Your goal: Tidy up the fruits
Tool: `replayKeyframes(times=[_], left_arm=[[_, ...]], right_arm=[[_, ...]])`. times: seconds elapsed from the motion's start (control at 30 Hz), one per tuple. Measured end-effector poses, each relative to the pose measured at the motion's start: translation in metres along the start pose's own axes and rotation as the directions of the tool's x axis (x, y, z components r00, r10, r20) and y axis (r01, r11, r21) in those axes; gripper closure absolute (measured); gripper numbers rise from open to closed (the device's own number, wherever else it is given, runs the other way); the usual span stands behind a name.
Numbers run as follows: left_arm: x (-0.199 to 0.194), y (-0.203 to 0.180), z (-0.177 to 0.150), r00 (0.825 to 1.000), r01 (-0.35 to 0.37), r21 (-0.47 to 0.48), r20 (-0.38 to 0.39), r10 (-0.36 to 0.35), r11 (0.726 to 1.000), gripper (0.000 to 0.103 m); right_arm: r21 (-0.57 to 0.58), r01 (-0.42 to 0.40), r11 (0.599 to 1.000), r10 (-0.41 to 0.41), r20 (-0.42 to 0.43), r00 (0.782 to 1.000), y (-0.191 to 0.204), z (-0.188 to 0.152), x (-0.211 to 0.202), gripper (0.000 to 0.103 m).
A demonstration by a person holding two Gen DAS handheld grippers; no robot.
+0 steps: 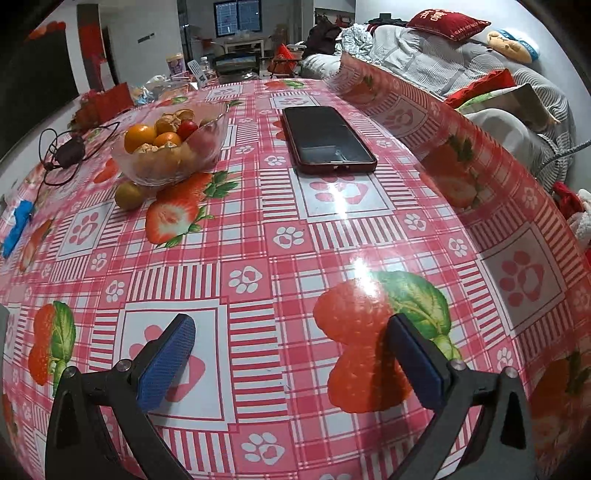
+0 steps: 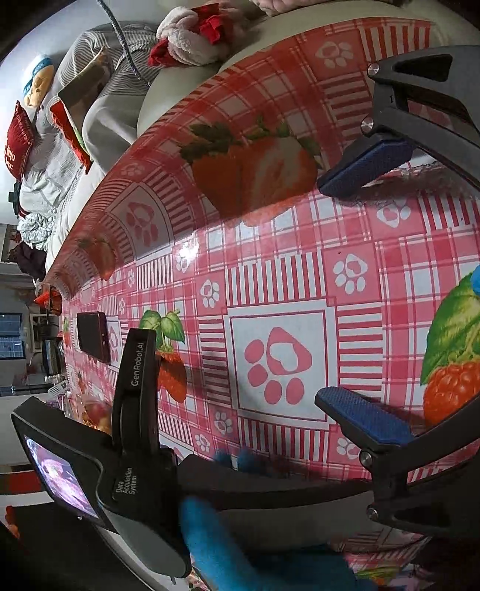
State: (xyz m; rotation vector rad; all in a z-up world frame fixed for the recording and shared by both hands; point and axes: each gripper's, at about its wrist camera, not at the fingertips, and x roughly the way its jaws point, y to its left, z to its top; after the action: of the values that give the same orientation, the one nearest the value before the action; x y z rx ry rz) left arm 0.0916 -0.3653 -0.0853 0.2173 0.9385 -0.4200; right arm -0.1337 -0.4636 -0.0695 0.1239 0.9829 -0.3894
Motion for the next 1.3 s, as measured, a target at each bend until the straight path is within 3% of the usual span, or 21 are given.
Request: replayKeyframes(times=[0.3,1.3], left_arm=[[-0.0004,0.0011,0.0007,1.000,0.000,-0.002,0.000,0.000,1.000,0.000],[0.0002,0.0014,0.0007,1.000,-0.001,-0.002,-0.001,0.001,1.000,0.000]], right_arm=[[0.000,-0.002,1.000,0.002,0.058,0.998,0.0007,-0.0038,0.0041,0.000],[0.018,0.010,1.000,-0.011,0.040,0.999,0.0028,0.0001,0.0059,0.000]])
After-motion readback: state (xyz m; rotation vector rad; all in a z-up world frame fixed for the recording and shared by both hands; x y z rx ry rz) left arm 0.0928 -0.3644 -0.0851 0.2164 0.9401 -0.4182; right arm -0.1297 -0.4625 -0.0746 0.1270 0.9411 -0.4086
